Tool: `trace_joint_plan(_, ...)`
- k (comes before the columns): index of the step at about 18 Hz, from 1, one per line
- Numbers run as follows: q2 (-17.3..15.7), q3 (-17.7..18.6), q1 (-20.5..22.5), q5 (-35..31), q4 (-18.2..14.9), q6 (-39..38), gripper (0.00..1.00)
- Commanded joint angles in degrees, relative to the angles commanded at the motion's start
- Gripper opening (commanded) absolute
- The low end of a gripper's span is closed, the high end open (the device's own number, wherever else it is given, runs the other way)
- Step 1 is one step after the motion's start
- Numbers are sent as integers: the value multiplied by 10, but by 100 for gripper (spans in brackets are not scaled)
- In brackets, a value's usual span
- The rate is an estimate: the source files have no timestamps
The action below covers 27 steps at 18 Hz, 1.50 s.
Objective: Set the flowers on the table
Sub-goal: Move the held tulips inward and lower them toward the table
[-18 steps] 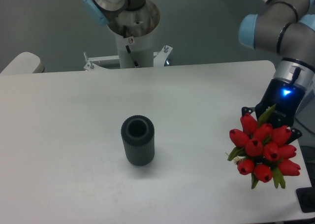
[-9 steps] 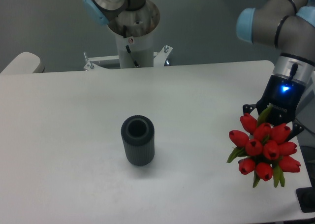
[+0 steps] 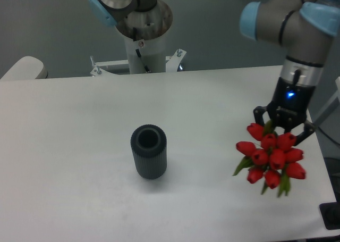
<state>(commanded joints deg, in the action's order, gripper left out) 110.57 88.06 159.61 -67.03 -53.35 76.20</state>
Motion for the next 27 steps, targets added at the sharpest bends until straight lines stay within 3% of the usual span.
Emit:
trace_joint_plan(10, 10, 43, -49, -203, 1, -37, 33)
trace_joint_plan(18, 46, 66, -81, -240, 4, -67, 33)
trace_joint_plan(27, 63, 83, -82, -275, 15, -67, 34)
